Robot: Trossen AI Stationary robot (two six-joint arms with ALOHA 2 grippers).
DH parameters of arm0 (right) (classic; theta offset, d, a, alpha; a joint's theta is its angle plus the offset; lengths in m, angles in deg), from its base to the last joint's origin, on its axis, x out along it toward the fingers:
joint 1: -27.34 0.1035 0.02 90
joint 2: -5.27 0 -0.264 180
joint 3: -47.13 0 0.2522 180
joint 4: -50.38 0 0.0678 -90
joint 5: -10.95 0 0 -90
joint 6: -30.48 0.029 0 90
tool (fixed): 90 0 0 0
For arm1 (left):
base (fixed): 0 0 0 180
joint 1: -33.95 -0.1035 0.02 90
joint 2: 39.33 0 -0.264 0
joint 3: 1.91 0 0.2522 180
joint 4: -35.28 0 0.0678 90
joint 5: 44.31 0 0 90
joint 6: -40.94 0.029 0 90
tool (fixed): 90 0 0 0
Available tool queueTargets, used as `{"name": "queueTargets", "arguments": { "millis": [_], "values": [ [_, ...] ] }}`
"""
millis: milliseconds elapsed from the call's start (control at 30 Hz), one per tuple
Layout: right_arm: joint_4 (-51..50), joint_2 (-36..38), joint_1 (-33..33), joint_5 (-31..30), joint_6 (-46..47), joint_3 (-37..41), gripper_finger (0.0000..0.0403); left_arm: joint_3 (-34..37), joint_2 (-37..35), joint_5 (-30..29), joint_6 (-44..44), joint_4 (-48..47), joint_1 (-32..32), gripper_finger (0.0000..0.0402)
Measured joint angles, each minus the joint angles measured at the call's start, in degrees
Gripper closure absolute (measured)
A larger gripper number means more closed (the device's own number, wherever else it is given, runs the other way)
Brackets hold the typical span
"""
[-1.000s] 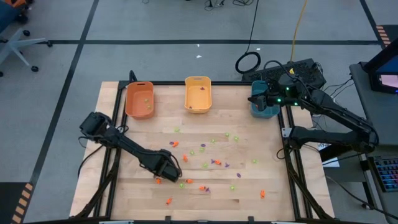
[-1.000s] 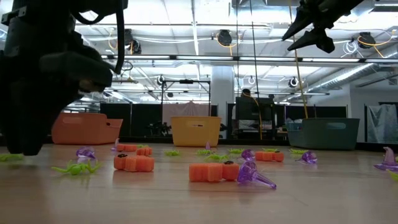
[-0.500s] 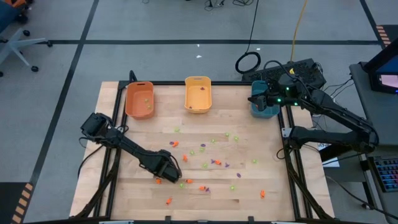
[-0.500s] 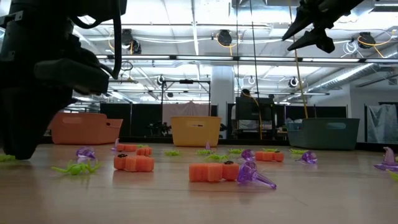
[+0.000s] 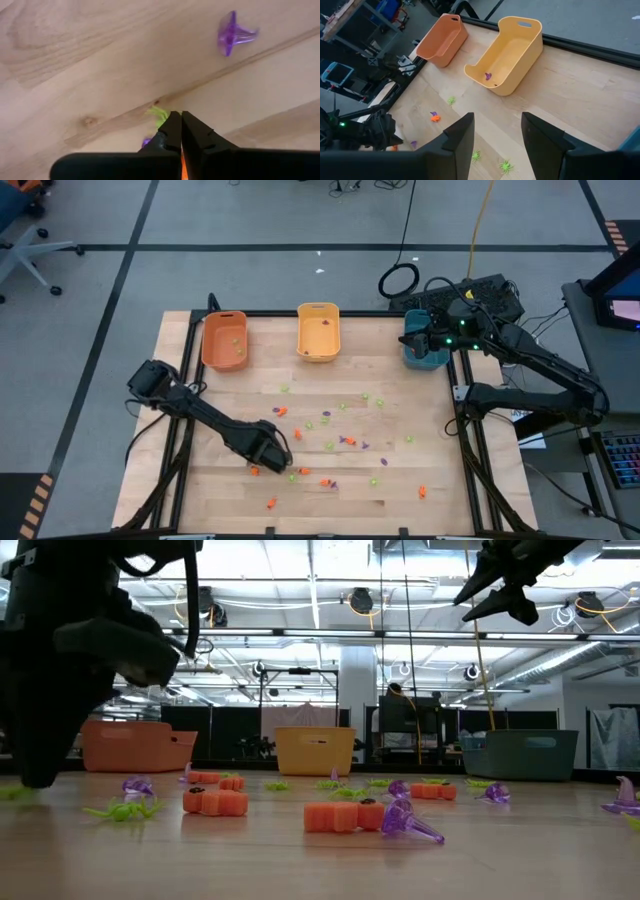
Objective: Sort Halloween decoration
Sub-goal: Put the green spider toy into the orange bin
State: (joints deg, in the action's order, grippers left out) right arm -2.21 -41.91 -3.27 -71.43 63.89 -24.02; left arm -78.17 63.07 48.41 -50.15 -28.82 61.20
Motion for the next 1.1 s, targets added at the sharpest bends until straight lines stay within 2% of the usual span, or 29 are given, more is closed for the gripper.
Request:
{"name": "queueTargets", "arguments": {
  "millis": [300, 667, 967, 1100],
  "values": [
    [0.0, 0.0, 0.0, 0.0, 0.0, 0.0, 0.0254, -1.3, -7.6, -2.4, 0.0, -1.4, 0.0, 0.0401],
    [0.0, 0.0, 0.0, -0.1, 0.4, 0.0, 0.0254, -1.3, -25.0, -15.4, 1.0, -1.2, -0.2, 0.0401],
    [0.0, 0.0, 0.0, -0.1, 0.4, 0.0, 0.0254, -1.3, -41.1, -23.9, 8.9, -0.5, -0.7, 0.0401],
    [0.0, 0.0, 0.0, -0.1, 0.4, 0.0, 0.0254, -1.3, -47.1, -25.2, 15.1, 2.4, -0.7, 0.0401]
  ]
}}
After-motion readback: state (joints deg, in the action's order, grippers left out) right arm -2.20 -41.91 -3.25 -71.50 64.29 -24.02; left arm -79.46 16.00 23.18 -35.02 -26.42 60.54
